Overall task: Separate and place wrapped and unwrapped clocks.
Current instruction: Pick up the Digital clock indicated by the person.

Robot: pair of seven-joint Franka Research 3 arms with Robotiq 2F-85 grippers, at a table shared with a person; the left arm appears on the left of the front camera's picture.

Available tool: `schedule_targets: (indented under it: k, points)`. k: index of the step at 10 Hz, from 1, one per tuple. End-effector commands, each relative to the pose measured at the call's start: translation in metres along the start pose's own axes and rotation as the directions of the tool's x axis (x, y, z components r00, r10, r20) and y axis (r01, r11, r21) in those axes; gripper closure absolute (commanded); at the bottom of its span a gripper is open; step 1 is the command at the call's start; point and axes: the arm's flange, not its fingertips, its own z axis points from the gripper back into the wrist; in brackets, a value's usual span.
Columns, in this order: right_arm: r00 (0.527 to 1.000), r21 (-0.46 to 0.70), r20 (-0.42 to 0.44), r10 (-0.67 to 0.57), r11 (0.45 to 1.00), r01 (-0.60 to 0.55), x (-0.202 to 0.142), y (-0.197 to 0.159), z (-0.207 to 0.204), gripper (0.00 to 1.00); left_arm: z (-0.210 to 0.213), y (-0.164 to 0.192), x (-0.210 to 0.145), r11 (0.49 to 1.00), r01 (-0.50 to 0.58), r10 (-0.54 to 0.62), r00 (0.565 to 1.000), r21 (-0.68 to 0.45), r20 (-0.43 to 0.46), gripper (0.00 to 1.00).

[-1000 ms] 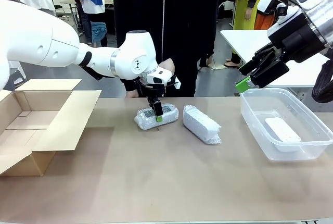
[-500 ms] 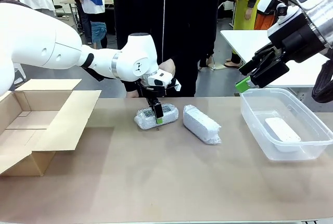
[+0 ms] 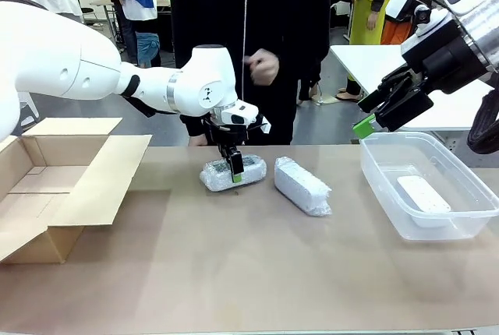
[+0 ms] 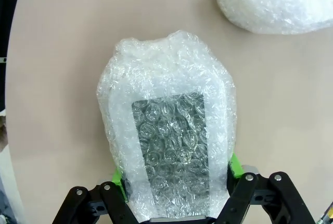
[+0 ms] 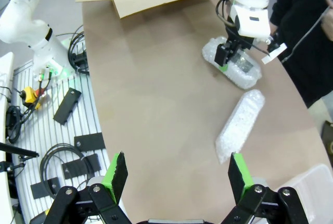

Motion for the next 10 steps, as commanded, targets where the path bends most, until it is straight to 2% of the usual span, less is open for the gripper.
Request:
schedule_targets:
  k: [1,3,6,9,10]
  points:
    - [1.000,0.023,0.019,0.003,1.000,-0.004,0.000,-0.001,-0.001,0.00,0.042,-0.017,-0.008,1.000,-0.005,0.005,1.000,-0.008,0.013,0.80]
    - [1.000,0.023,0.019,0.003,1.000,-0.004,0.000,-0.001,-0.001,0.00,0.103,-0.044,-0.018,0.997,0.075,-0.074,0.997,-0.024,0.033,0.80]
    - [1.000,0.023,0.019,0.003,1.000,-0.004,0.000,-0.001,-0.001,0.00,0.203,-0.080,-0.039,0.996,0.093,-0.091,0.986,-0.005,0.139,0.80]
    - [1.000,0.023,0.019,0.003,1.000,-0.004,0.000,-0.001,-0.001,0.00,0.226,-0.111,-0.048,0.994,0.057,-0.071,0.985,0.093,0.159,0.80]
    - [1.000,0.023,0.019,0.003,1.000,-0.004,0.000,-0.001,-0.001,0.00,0.216,-0.108,-0.053,0.996,0.065,-0.071,0.988,0.054,0.136,0.80]
